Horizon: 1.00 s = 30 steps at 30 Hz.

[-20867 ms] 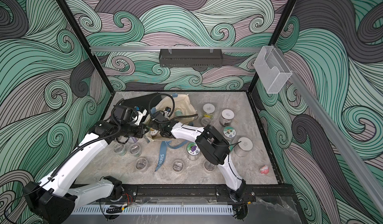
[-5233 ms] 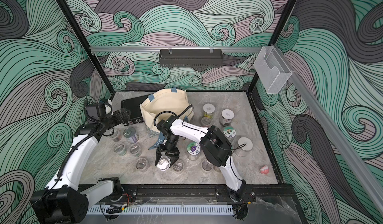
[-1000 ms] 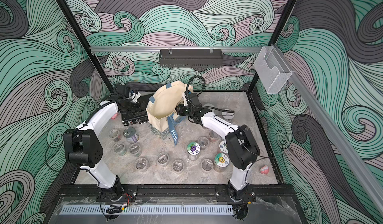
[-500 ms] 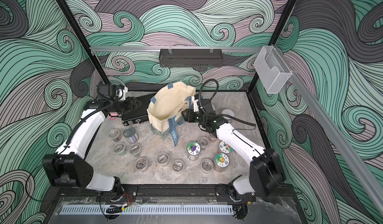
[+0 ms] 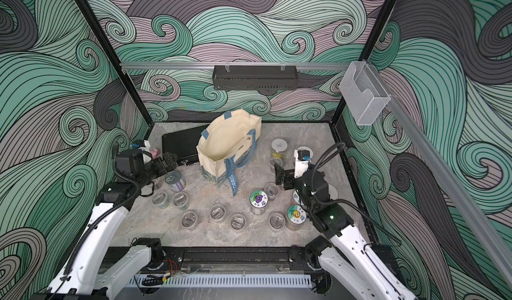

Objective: Take out the seed jars from the canvas bag
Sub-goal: Reset both arms

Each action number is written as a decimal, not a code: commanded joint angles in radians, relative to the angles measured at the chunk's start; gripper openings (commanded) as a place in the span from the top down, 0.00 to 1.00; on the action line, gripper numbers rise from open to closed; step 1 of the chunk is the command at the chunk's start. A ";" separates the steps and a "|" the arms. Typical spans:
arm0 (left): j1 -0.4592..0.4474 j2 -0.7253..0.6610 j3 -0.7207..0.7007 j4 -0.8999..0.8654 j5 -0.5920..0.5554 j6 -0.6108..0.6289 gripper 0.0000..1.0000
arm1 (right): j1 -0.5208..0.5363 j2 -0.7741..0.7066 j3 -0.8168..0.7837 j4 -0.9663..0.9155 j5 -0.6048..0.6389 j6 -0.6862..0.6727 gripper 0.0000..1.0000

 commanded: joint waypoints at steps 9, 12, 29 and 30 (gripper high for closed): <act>-0.067 -0.015 -0.244 0.317 -0.308 0.073 0.01 | -0.127 -0.096 -0.224 0.230 0.228 -0.158 0.01; -0.069 0.091 -0.267 0.392 -0.420 0.112 0.01 | -0.194 -0.044 -0.243 0.262 0.195 -0.117 0.01; -0.025 0.286 -0.440 0.870 -0.415 0.355 0.01 | -0.416 0.353 -0.320 0.645 0.066 -0.056 0.01; -0.008 0.304 -0.437 0.882 -0.388 0.350 0.01 | -0.420 0.386 -0.320 0.676 0.064 -0.058 0.01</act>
